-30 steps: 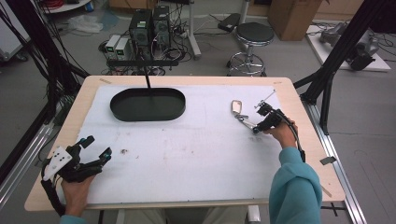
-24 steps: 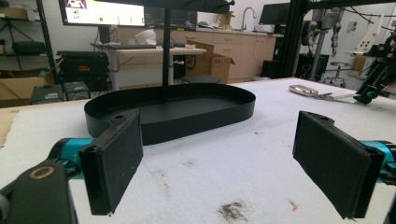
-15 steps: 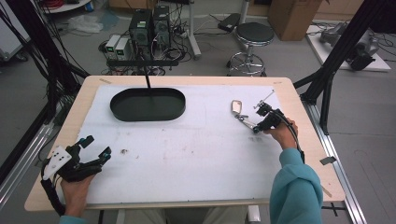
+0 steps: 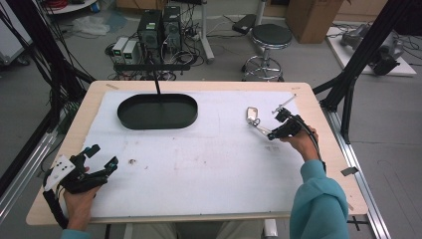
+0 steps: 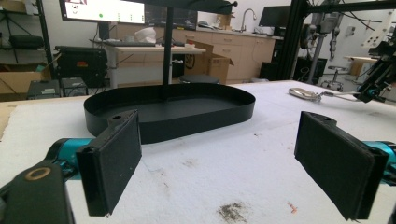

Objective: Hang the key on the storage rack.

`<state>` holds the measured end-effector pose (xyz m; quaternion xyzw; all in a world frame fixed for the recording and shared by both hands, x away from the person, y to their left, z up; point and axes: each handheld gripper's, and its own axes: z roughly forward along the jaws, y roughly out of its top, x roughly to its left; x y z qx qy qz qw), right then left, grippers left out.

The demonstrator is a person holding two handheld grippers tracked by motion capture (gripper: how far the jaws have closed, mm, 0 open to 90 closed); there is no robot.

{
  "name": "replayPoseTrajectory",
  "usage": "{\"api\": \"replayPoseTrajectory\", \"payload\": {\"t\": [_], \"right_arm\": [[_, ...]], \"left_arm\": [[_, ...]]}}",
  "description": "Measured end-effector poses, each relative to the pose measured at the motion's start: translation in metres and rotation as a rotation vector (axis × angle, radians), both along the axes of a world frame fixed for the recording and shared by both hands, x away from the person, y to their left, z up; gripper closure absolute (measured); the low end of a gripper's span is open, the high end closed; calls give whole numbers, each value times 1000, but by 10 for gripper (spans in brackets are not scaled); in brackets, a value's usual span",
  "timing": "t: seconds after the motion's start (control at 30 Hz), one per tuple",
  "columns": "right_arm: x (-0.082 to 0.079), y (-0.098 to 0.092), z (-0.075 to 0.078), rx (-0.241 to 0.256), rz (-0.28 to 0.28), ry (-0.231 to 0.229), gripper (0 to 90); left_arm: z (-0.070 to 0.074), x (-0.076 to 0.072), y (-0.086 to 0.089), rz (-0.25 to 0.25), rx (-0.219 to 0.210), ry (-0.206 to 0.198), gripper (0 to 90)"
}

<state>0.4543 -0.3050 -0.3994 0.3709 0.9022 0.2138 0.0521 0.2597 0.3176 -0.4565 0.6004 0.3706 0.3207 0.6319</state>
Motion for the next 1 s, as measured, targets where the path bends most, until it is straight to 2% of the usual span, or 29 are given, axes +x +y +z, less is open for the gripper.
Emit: {"api": "replayPoseTrajectory", "payload": {"t": [0.17, 0.23, 0.33, 0.4, 0.53, 0.57, 0.7, 0.77, 0.8, 0.93, 0.97, 1.0], "right_arm": [[-4, -1, 5, 32, 16, -21, 747], [-7, 0, 10, 55, 30, -44, 747], [-9, 0, 12, 80, 41, -55, 747], [-11, 3, 16, 116, 60, -81, 747], [-14, 7, 20, 174, 88, -89, 747], [-14, 7, 20, 174, 88, -89, 747], [-18, 12, 25, 228, 130, -110, 747], [-19, 13, 27, 236, 142, -119, 746], [-21, 16, 29, 256, 159, -127, 746], [-25, 25, 34, 286, 216, -139, 747], [-25, 25, 34, 286, 216, -139, 747], [-28, 30, 37, 307, 245, -155, 746]], "left_arm": [[1, 2, 1, 4, 7, 6, 140], [3, 3, 3, 7, 4, 7, 139], [10, 7, 5, -8, -10, 9, 139], [16, 10, 6, -27, -11, 8, 139], [25, 13, 5, -57, -7, 14, 137], [25, 13, 5, -57, -7, 14, 127], [33, 15, 6, -72, -28, 9, 118], [38, 16, 5, -88, -34, 10, 118], [40, 17, 4, -93, -27, 11, 118], [54, 24, -3, -139, 5, 10, 118], [54, 24, -3, -139, 5, 10, 118], [62, 28, -7, -159, 26, 9, 118]]}}
